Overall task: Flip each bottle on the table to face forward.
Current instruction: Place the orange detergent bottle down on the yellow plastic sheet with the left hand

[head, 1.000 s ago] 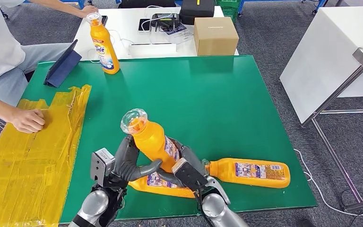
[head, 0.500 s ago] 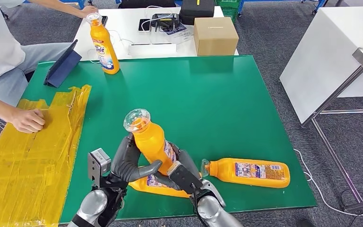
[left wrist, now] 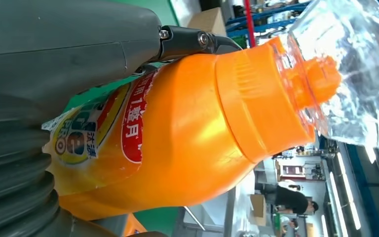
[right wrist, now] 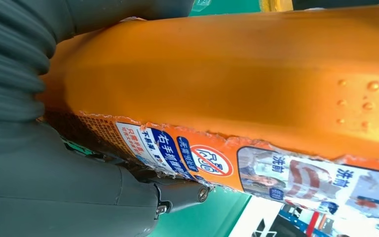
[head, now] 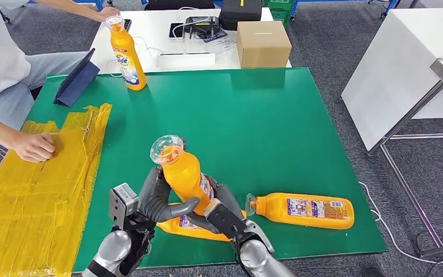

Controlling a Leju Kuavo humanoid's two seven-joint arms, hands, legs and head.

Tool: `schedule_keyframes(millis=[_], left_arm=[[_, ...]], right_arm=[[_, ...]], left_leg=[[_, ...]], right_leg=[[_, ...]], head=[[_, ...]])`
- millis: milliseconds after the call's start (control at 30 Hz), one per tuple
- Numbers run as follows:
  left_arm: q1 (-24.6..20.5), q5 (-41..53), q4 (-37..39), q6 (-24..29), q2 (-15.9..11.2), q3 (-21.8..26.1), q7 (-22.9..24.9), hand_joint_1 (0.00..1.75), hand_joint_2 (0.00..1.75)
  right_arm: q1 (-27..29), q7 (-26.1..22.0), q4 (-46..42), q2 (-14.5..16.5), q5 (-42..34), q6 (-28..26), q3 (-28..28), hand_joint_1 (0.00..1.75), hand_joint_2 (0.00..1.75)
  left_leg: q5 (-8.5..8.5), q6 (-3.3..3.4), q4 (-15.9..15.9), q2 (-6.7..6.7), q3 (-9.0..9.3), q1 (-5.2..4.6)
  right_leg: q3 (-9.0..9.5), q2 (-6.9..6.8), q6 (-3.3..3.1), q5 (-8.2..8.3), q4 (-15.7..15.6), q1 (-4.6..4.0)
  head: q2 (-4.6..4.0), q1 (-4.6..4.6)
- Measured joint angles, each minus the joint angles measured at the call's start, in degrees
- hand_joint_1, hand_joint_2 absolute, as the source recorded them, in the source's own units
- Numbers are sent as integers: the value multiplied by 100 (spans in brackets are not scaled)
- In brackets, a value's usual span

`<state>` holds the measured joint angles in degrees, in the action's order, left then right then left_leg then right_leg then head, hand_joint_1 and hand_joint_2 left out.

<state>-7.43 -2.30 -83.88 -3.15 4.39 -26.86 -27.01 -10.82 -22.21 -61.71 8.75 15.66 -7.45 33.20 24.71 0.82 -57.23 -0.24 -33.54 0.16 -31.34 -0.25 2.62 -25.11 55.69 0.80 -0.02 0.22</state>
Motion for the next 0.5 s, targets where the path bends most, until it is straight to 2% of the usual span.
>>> schedule_keyframes(millis=[333, 367, 400, 467, 500], left_arm=[[-17, 101, 19, 79, -11, -11, -38, 0, 175], [-18, 96, 19, 79, -11, -11, -39, 10, 175], [-18, 78, 19, 79, -11, -11, -41, 33, 175], [-17, 17, 19, 77, -11, -11, -40, 112, 175], [-16, -18, 19, 75, -10, -11, -38, 146, 175]], right_arm=[[190, -152, -391, -56, 136, -39, 110, 175, 175], [197, -152, -403, -62, 140, -39, 119, 175, 175], [203, -153, -411, -66, 147, -38, 129, 175, 175], [207, -152, -418, -72, 161, -35, 149, 175, 175], [207, -152, -421, -74, 167, -35, 157, 175, 175]], left_leg=[[0, 0, 0, 1, -3, 0], [0, 0, 0, 1, -3, 0], [0, 0, 0, 1, -3, 0], [0, 0, 0, 0, -3, 0], [0, 0, 0, 0, -3, 0]], right_leg=[[-4, 0, 0, 0, 0, 0], [-4, 0, 0, 0, 0, 0], [-4, 0, 0, 0, 0, 0], [-3, 0, 0, 0, 0, 0], [-3, 0, 0, 0, 0, 0]], head=[[0, 0], [0, 1], [0, 1], [0, 1], [0, 1]])
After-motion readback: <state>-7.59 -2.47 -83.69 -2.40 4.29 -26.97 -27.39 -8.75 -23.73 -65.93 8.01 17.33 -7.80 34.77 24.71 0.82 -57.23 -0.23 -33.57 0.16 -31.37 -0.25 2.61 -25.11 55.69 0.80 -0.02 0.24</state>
